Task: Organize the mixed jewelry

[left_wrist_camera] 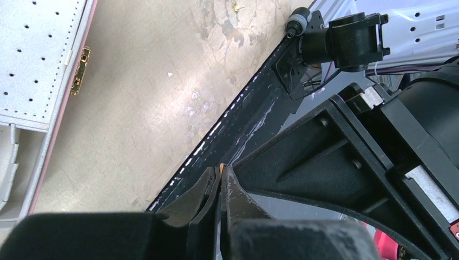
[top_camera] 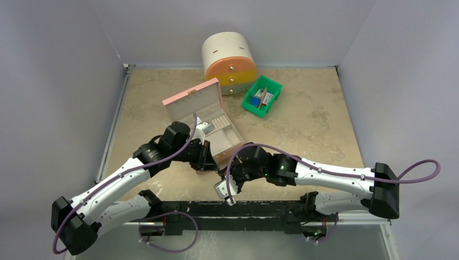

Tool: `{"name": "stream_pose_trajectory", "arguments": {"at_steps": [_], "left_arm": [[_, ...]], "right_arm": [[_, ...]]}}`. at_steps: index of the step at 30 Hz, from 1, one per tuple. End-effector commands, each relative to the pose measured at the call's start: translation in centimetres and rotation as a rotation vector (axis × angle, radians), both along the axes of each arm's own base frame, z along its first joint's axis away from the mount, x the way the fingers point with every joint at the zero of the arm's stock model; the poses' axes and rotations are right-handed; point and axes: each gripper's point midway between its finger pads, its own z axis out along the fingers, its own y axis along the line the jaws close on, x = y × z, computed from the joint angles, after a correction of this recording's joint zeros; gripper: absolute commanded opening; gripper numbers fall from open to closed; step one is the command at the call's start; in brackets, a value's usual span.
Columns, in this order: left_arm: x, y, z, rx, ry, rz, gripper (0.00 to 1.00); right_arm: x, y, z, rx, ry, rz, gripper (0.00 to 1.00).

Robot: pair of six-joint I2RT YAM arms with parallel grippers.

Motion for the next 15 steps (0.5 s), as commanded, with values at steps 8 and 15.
{"name": "stream_pose_trajectory", "arguments": {"at_steps": [8, 15], "left_arm": [[0.3, -0.9, 1.6, -0.066, -0.034, -0.008, 0.0], [1.8, -0.3, 3.4, -0.075, -0.119, 0.082, 0.0]], "right_arm": [[0.3, 1.4, 3.9, 0.107, -0.043, -0.008, 0.0], [-0.1, -0.1, 4.8, 0.208, 0.049, -0.105, 0.19]]}}
